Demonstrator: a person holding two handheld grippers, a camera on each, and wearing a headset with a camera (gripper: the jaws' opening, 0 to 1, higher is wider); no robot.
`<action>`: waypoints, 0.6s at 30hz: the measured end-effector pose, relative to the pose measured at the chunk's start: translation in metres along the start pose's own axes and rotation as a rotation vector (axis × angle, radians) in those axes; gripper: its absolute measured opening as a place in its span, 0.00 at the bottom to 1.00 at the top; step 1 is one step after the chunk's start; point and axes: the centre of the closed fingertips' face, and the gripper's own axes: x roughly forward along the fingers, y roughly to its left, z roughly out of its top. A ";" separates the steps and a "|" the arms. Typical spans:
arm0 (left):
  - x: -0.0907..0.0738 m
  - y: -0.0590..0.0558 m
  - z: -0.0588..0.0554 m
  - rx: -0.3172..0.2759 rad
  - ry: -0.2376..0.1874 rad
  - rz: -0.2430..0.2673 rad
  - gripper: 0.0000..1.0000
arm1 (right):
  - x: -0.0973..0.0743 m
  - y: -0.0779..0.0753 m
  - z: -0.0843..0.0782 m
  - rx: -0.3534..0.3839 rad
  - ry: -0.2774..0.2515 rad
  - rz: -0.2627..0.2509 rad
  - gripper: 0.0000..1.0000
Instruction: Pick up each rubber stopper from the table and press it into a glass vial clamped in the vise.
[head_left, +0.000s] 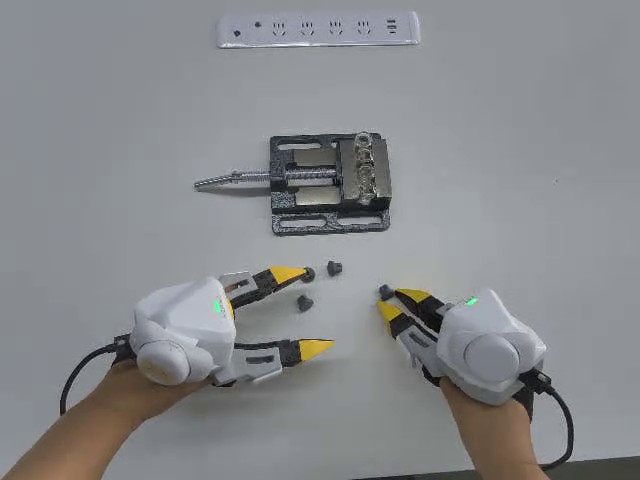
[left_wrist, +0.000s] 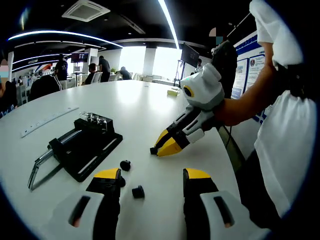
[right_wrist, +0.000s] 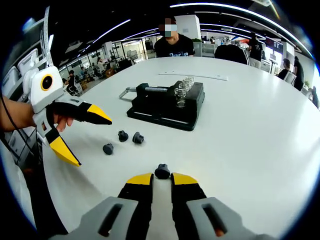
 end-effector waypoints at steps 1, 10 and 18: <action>0.000 0.000 0.000 0.000 0.001 0.000 0.47 | 0.000 0.000 0.000 -0.004 -0.001 -0.004 0.13; 0.000 0.000 0.002 -0.001 0.002 0.002 0.47 | 0.000 -0.001 0.001 -0.015 -0.031 -0.048 0.12; 0.000 -0.001 0.001 0.000 0.005 -0.001 0.47 | -0.002 -0.002 -0.001 -0.014 -0.059 -0.069 0.14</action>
